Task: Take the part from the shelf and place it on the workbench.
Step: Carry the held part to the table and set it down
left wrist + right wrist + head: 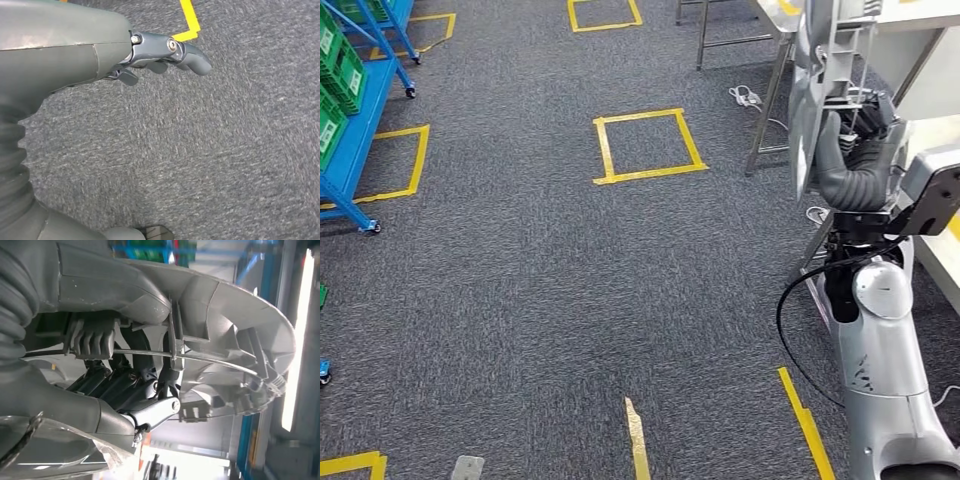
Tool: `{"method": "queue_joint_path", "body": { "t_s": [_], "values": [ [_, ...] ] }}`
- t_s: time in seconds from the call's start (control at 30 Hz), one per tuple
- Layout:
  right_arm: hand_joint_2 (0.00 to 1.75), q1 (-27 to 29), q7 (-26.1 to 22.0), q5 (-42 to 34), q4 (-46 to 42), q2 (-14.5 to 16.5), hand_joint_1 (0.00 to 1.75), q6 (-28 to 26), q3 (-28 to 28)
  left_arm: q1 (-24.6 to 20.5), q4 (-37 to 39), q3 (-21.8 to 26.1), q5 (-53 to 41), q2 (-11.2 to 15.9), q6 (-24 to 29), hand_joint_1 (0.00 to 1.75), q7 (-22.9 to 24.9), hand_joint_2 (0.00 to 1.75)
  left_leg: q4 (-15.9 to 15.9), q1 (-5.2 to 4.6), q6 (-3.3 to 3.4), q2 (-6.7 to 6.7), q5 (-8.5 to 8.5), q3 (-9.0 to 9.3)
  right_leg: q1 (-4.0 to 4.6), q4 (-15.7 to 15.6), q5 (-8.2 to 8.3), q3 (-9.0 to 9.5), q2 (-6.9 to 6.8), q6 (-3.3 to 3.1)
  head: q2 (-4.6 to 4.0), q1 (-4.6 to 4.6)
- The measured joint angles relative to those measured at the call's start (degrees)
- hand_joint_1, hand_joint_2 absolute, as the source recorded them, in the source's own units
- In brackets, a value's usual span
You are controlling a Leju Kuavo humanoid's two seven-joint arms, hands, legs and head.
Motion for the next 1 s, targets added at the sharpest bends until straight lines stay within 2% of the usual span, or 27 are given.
{"method": "queue_joint_path", "body": {
  "t_s": [0.07, 0.1, 0.13, 0.2, 0.23, 0.27, 0.3, 0.37, 0.4, 0.43, 0.47, 0.53, 0.6, 0.63, 0.7, 0.73, 0.77, 0.8, 0.83, 0.9, 0.93, 1.0],
  "values": [
    [1.75, 0.3, -0.01, -0.02, -0.52, -0.19, 1.75, -0.03, -0.39, 0.03, 0.0, 0.0, 0.0, 0.01, 0.02, 0.0, -0.01, 1.75, 0.56, 0.17, -0.5, -0.15, -0.7, -0.09, -0.09, -0.05, 0.18, -0.01, 0.68, -0.66, 0.0, -0.04],
    [1.75, 0.36, -0.01, -0.02, -0.75, -0.23, 1.75, -0.03, -0.51, 0.03, 0.0, 0.0, 0.0, 0.02, 0.03, 0.0, -0.02, 1.75, 1.96, 0.27, -0.76, -0.65, -1.79, -0.63, -0.19, -0.12, 0.27, 0.04, 1.01, -1.02, 0.0, -0.1],
    [1.75, 0.39, -0.01, -0.01, -0.93, -0.25, 1.75, -0.02, -0.57, 0.06, 0.0, 0.0, -0.01, 0.02, 0.03, 0.0, -0.02, 1.75, 4.65, 0.35, -1.0, -1.31, -3.46, -1.73, -0.27, -0.17, 0.33, 0.08, 1.36, -1.3, 0.0, -0.17],
    [1.75, 0.53, -0.02, -0.02, -1.02, -0.27, 1.75, -0.02, -0.63, 0.18, 0.0, 0.01, -0.01, 0.01, 0.03, 0.0, -0.03, 1.75, 12.57, 0.4, -1.13, -2.08, -7.12, -5.19, -0.14, -0.16, 0.37, 0.07, 2.22, -1.63, 0.0, -0.23],
    [1.75, 0.7, -0.03, -0.03, -1.04, -0.27, 1.75, -0.03, -0.68, 0.25, 0.0, 0.01, -0.01, 0.0, 0.03, 0.0, -0.03, 1.75, 15.77, 0.4, -1.05, -2.17, -8.1, -6.64, -0.03, -0.16, 0.39, 0.08, 2.74, -1.69, 0.0, -0.23],
    [1.75, 0.94, -0.06, -0.07, -1.14, -0.29, 1.75, -0.05, -0.75, 0.29, 0.0, 0.02, 0.0, -0.02, 0.02, 0.0, -0.03, 1.75, 17.07, 0.37, -0.84, -2.23, -7.98, -7.28, 0.09, -0.16, 0.41, 0.09, 3.27, -1.73, 0.0, -0.23],
    [1.75, 1.22, -0.09, -0.13, -1.33, -0.31, 1.75, -0.13, -0.89, 0.32, 0.0, 0.02, 0.0, -0.03, 0.02, 0.0, -0.03, 1.75, 16.07, 0.29, -0.51, -2.35, -6.75, -6.89, 0.2, -0.15, 0.42, 0.12, 3.8, -1.75, 0.0, -0.21],
    [1.75, 1.77, -0.28, -0.31, -1.87, -0.34, 1.75, -0.32, -1.28, 0.33, 0.0, 0.02, 0.0, 0.02, 0.05, 0.0, -0.04, 1.75, 8.73, -0.08, 0.44, -3.47, -2.51, -3.65, 0.24, -0.15, 0.44, 0.19, 4.71, -1.76, 0.0, -0.2],
    [1.75, 2.01, -0.39, -0.39, -2.13, -0.34, 1.75, -0.39, -1.51, 0.34, 0.0, 0.02, 0.0, 0.07, 0.08, 0.0, -0.05, 1.75, 4.92, -0.26, 0.89, -4.29, -0.93, -1.92, 0.24, -0.11, 0.47, 0.13, 5.12, -1.68, 0.0, -0.19],
    [1.75, 2.25, -0.5, -0.45, -2.3, -0.34, 1.75, -0.43, -1.74, 0.34, 0.0, 0.03, 0.0, 0.13, 0.13, 0.0, -0.07, 1.75, 2.05, -0.43, 1.21, -5.0, -0.1, -0.63, 0.18, -0.07, 0.54, -0.03, 5.47, -1.56, 0.0, -0.21],
    [1.75, 2.51, -0.57, -0.49, -2.43, -0.35, 1.75, -0.44, -1.97, 0.34, 0.0, 0.03, 0.0, 0.17, 0.16, 0.0, -0.08, 1.75, 0.62, -0.53, 1.39, -5.43, 0.03, -0.01, 0.09, -0.05, 0.63, -0.25, 5.76, -1.37, 0.0, -0.2],
    [1.75, 2.97, -0.63, -0.51, -2.71, -0.39, 1.75, -0.48, -2.44, 0.35, 0.0, 0.05, 0.0, 0.19, 0.19, 0.0, -0.09, 1.75, -0.23, -0.57, 1.47, -5.01, -0.09, 0.29, -0.04, -0.16, 0.85, -0.62, 6.29, -0.84, 0.0, -0.22],
    [1.75, 3.27, -0.68, -0.54, -3.07, -0.55, 1.75, -0.53, -2.89, 0.3, 0.0, 0.07, -0.02, 0.17, 0.21, 0.0, -0.09, 1.75, -1.15, -0.36, 1.61, -4.19, 0.38, 0.64, -0.02, 1.15, -0.19, -1.57, 5.28, -0.36, 0.0, -0.13],
    [1.75, 3.34, -0.72, -0.57, -3.18, -0.66, 1.75, -0.55, -3.09, 0.27, 0.0, 0.09, -0.03, 0.14, 0.22, 0.0, -0.09, 1.75, -1.6, -0.24, 1.68, -3.74, 0.6, 0.81, 0.02, 3.36, -1.56, -2.67, 4.35, -0.13, 0.0, -0.03],
    [1.75, 3.55, -0.81, -0.63, -3.24, -0.83, 1.75, -0.55, -3.36, 0.3, 0.0, 0.1, -0.11, 0.03, 0.21, 0.0, -0.08, 1.75, -1.81, -0.19, 1.76, -2.87, 0.69, 0.86, -0.09, 10.58, -5.16, -6.06, 2.75, 0.35, 0.0, 0.11],
    [1.75, 3.7, -0.84, -0.65, -3.24, -0.86, 1.75, -0.53, -3.41, 0.33, 0.0, 0.11, -0.14, -0.05, 0.2, 0.0, -0.08, 1.75, -1.8, -0.16, 1.75, -2.4, 0.67, 0.83, -0.23, 13.88, -6.35, -7.62, 2.48, 0.62, 0.0, 0.11],
    [1.75, 3.89, -0.86, -0.65, -3.24, -0.91, 1.75, -0.5, -3.44, 0.34, 0.0, 0.11, -0.17, -0.13, 0.2, 0.0, -0.07, 1.75, -1.78, -0.1, 1.71, -1.95, 0.64, 0.83, -0.4, 15.62, -6.6, -8.44, 2.32, 0.89, 0.0, 0.1],
    [1.75, 4.03, -0.87, -0.65, -3.24, -0.95, 1.75, -0.49, -3.47, 0.33, 0.0, 0.11, -0.17, -0.19, 0.19, 0.0, -0.07, 1.75, -1.74, 0.01, 1.61, -1.52, 0.57, 0.83, -0.62, 15.05, -5.73, -8.1, 2.13, 1.19, 0.0, 0.11],
    [1.75, 4.14, -0.87, -0.62, -3.24, -0.97, 1.75, -0.49, -3.51, 0.31, 0.0, 0.11, -0.17, -0.25, 0.18, 0.0, -0.06, 1.75, -1.65, 0.17, 1.42, -1.16, 0.46, 0.86, -0.86, 12.21, -3.99, -6.58, 1.79, 1.49, 0.0, 0.1],
    [1.75, 4.2, -0.88, -0.46, -3.22, -0.99, 1.75, -0.49, -3.61, 0.29, 0.0, 0.11, -0.16, -0.25, 0.17, 0.0, -0.05, 1.75, -1.1, 0.33, 0.75, -0.61, 0.04, 0.79, -1.07, 4.17, -0.8, -2.22, 0.25, 2.1, 0.01, 0.2],
    [1.75, 4.24, -0.91, -0.36, -3.21, -0.99, 1.75, -0.48, -3.66, 0.31, 0.0, 0.12, -0.11, -0.22, 0.17, 0.0, -0.06, 1.75, -0.72, 0.27, 0.4, -0.42, -0.15, 0.66, -1.02, 1.52, -0.13, -0.71, -0.28, 1.97, 0.01, 0.25],
    [1.75, 4.45, -0.95, -0.13, -3.09, -0.99, 1.75, -0.46, -3.73, 0.36, 0.0, 0.15, -0.02, -0.15, 0.17, 0.0, -0.06, 1.75, -0.19, 0.04, -0.07, 0.0, -0.36, 0.49, -0.73, 0.19, -0.27, 0.17, -0.29, 1.19, 0.01, 0.34]
  ]
}}
